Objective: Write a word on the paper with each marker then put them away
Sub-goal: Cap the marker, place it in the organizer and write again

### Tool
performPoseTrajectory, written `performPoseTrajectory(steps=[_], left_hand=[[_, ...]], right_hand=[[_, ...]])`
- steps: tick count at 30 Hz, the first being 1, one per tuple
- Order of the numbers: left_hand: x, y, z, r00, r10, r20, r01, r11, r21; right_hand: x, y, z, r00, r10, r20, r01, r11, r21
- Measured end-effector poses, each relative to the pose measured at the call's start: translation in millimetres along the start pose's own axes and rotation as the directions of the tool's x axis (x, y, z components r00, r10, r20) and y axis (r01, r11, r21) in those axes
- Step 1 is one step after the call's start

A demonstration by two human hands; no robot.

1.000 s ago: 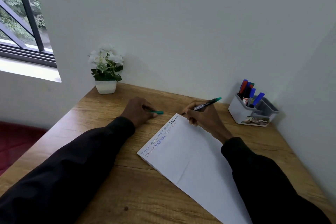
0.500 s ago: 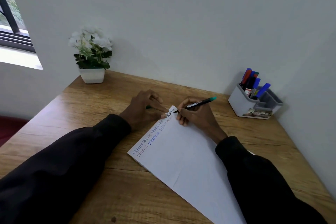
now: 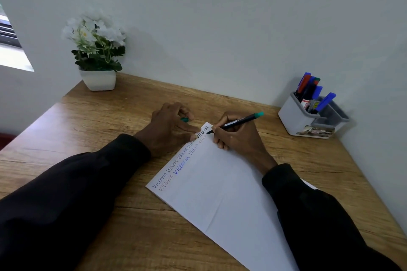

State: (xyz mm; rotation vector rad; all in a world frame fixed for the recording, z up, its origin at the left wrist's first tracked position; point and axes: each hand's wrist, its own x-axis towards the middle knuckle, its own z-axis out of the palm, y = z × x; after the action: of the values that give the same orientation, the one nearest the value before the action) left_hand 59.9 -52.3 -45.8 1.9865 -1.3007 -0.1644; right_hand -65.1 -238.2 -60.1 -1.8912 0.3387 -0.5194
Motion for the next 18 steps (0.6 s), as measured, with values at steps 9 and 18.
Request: performPoseTrajectory(steps=[9,18], left_hand=[[0.9,-2.5,1.2,1.0,0.019,0.004,-0.019,1.0,0.023],[1.7,-3.8,2.1,1.0,0.029,0.0,-0.029,0.999,0.036]], right_hand=[[-1.0,-1.9,0.8,1.0,0.029,-0.008,-0.029,0.999,-0.024],[-1.3,-1.6,0.4,0.999,0.036,-0.022,-0.037,0.999,-0.016]])
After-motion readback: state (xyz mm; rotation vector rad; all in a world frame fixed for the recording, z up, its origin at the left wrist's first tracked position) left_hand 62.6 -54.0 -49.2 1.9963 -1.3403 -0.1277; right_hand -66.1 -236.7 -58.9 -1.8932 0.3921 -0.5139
